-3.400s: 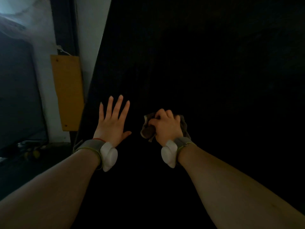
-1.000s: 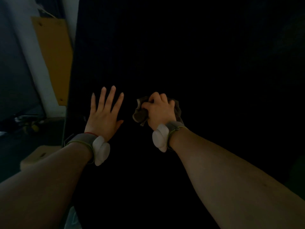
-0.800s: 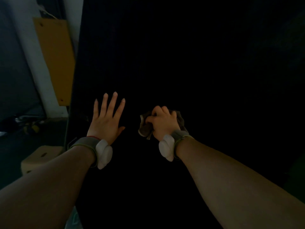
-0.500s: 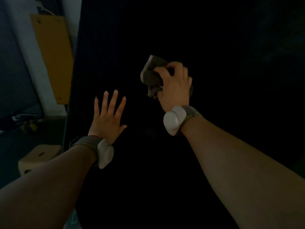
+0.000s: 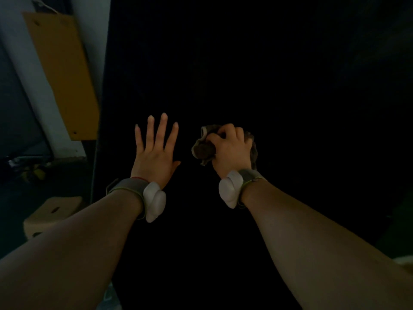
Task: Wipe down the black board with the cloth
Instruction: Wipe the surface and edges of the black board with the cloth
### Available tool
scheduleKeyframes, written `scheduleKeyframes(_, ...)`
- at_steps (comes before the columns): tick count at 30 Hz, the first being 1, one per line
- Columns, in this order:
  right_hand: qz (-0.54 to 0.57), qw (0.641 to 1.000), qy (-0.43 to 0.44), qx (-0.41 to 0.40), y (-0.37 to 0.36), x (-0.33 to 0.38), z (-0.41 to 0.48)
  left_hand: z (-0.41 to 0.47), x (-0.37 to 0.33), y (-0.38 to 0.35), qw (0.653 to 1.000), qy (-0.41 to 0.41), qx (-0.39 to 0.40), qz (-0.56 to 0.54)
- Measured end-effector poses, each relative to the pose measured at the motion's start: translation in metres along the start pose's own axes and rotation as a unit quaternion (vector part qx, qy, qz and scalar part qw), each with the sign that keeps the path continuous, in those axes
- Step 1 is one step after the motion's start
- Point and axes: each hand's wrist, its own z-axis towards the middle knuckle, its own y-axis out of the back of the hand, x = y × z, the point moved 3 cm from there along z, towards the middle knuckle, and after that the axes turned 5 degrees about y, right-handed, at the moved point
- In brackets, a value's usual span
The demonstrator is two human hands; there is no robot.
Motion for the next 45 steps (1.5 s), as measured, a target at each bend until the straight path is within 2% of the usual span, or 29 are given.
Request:
scheduleKeyframes(5,-0.002,1.0,0.0,0.029,-0.008,-0.001,-0.006,0.001,0.001,0.0,1.0,-0.001,-0.016,0.002)
scheduleKeyframes(10,-0.024,0.996,0.009,0.086,-0.027,-0.005,-0.026,0.001,-0.002,-0.003,0.999,-0.006,-0.043,-0.001)
scheduleKeyframes(15,0.006,0.985,0.048,0.164,-0.022,-0.012,-0.036,-0.001,0.004,-0.001,0.999,-0.02,-0.045,0.017)
scheduleKeyframes(16,0.022,0.989,0.046,0.136,-0.014,-0.013,-0.036,-0.002,0.004,-0.001,0.999,-0.023,-0.046,0.014)
scheduleKeyframes(18,0.059,0.998,0.027,0.01,0.009,-0.013,-0.031,-0.001,0.005,-0.001,0.998,-0.02,-0.051,0.016)
scheduleKeyframes(20,0.07,0.992,0.002,-0.105,0.032,-0.012,-0.017,-0.001,0.005,-0.001,0.998,-0.014,-0.05,0.026)
scheduleKeyframes(21,0.067,0.989,-0.008,-0.134,0.04,-0.01,-0.008,-0.001,0.005,-0.001,0.998,-0.012,-0.052,0.033)
scheduleKeyframes(22,0.061,0.989,-0.017,-0.132,0.043,-0.008,-0.001,-0.002,0.005,0.0,0.998,-0.011,-0.054,0.038)
scheduleKeyframes(27,0.017,1.0,-0.018,0.008,0.006,-0.002,-0.006,-0.002,0.002,-0.001,0.998,0.002,-0.053,0.043)
scheduleKeyframes(33,0.014,0.998,-0.011,0.06,-0.035,0.008,-0.03,-0.004,0.001,-0.003,0.997,0.005,-0.066,0.044)
scheduleKeyframes(42,0.011,0.999,-0.019,0.037,-0.05,0.004,-0.033,-0.054,-0.001,-0.042,0.998,0.02,-0.048,0.035)
scheduleKeyframes(45,-0.006,0.998,-0.021,0.062,-0.063,0.003,-0.044,-0.053,-0.003,-0.048,0.998,0.031,-0.042,0.032)
